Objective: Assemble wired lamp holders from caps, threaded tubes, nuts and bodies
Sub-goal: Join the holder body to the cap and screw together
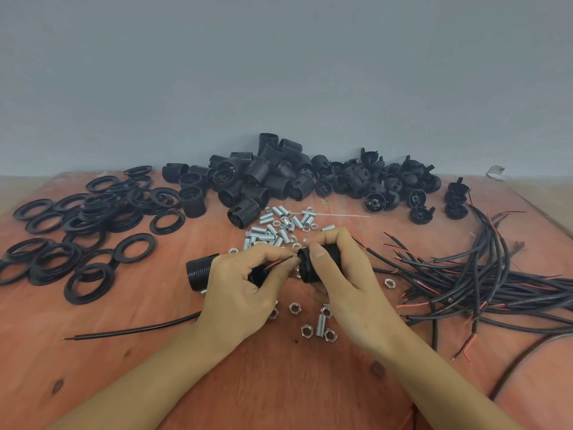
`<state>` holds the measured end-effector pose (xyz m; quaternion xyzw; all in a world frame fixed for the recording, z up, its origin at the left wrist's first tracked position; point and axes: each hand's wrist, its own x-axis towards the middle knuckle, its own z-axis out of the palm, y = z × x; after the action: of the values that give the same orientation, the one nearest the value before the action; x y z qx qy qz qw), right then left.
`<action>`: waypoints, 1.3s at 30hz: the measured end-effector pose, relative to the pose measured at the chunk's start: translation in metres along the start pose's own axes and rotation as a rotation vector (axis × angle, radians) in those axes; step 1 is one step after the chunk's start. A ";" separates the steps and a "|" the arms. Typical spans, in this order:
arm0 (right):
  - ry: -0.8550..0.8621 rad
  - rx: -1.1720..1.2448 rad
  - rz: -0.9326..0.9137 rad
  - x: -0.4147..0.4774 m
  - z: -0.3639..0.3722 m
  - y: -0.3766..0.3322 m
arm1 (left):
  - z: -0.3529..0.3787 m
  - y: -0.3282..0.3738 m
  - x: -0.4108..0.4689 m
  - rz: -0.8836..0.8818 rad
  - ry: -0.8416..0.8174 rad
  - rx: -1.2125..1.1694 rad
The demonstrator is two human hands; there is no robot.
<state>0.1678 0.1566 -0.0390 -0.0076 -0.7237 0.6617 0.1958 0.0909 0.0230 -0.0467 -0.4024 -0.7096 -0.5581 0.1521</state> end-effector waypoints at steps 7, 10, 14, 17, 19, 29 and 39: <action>0.068 0.401 0.240 0.010 -0.002 0.000 | 0.003 0.003 0.005 -0.128 0.040 -0.091; 0.092 0.535 0.309 0.013 -0.003 -0.004 | 0.003 0.002 0.006 -0.122 0.033 -0.087; 0.079 0.546 0.341 0.013 -0.004 -0.005 | 0.004 0.002 0.007 -0.120 0.044 -0.065; 0.076 0.528 0.327 0.012 -0.004 -0.003 | 0.003 0.001 0.006 -0.119 0.043 -0.067; 0.085 0.513 0.305 0.012 -0.005 0.000 | 0.002 0.001 0.006 -0.120 0.034 -0.066; 0.032 0.381 0.229 0.008 0.000 0.002 | 0.002 0.001 0.005 -0.080 -0.008 -0.008; 0.020 0.471 0.240 0.002 0.002 0.001 | 0.004 0.003 0.005 -0.027 0.036 -0.042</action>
<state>0.1648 0.1552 -0.0389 -0.0544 -0.5418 0.8302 0.1194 0.0913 0.0287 -0.0429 -0.3857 -0.7002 -0.5820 0.1490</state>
